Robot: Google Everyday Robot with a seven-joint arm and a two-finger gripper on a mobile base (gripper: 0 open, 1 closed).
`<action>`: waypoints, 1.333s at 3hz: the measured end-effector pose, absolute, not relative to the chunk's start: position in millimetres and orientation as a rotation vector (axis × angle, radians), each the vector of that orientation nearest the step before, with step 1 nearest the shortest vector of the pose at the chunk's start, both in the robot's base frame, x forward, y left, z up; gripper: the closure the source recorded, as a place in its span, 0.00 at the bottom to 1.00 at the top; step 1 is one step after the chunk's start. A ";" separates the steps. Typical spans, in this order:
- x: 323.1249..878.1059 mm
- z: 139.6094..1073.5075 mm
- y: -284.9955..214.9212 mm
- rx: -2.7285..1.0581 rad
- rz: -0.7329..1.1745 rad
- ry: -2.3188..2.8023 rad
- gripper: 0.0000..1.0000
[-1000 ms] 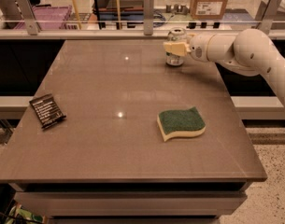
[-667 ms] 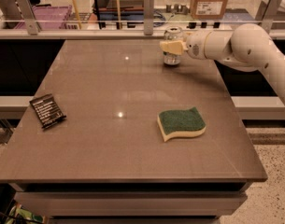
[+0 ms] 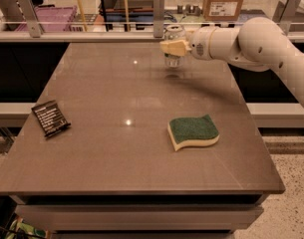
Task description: Move 7up can near rxbar chocolate
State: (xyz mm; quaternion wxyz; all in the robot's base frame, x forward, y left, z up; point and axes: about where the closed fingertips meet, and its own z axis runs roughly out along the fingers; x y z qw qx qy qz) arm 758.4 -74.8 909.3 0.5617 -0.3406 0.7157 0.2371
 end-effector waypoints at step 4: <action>650.8 896.1 63.0 -0.965 0.542 1.631 1.00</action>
Offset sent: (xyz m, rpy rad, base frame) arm -0.0892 0.1237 0.0045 -0.0796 -0.0468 0.0758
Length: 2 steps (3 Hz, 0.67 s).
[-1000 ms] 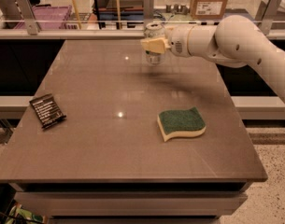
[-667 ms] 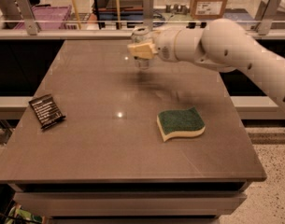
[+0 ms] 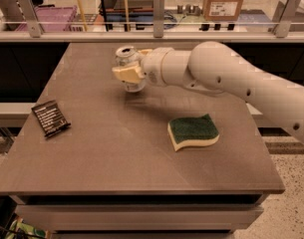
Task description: Move 7up can near rxbar chocolate
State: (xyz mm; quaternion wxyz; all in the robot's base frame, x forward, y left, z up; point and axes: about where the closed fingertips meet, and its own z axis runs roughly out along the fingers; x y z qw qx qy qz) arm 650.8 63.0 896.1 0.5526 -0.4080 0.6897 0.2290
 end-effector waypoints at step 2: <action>601.4 869.4 104.6 -0.999 0.556 1.605 1.00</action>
Offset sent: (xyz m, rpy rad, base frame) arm -0.1073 0.0948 -0.0618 0.0026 -0.0230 0.0942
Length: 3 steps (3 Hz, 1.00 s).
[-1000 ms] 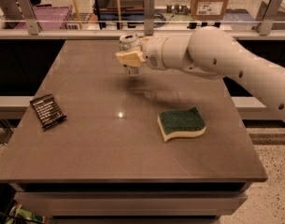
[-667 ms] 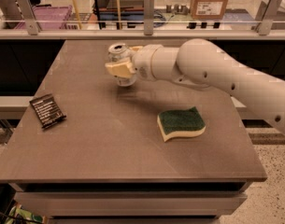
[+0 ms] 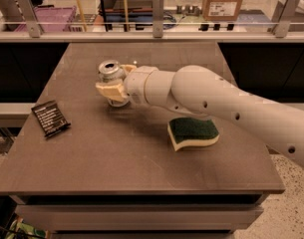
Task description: Move 7up can near rxbar chocolate
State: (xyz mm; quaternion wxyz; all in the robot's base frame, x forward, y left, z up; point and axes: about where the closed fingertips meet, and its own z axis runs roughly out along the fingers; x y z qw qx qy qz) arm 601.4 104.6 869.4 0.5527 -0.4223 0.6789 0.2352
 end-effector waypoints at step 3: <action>555.0 896.7 137.3 -1.029 0.544 1.602 1.00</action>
Offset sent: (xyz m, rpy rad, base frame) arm -0.0907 0.1021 -0.0057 -0.0192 0.0257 0.0713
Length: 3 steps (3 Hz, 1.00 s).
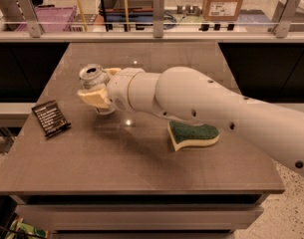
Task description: Move 7up can near rxbar chocolate
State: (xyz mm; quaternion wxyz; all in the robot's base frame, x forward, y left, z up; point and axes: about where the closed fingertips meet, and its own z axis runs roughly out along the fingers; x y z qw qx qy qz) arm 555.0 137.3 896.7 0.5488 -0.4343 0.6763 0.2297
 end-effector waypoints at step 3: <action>545.0 896.7 166.7 -1.055 0.694 1.707 1.00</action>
Offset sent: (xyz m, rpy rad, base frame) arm -0.0081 0.0338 0.0048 -0.0049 0.2104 0.0731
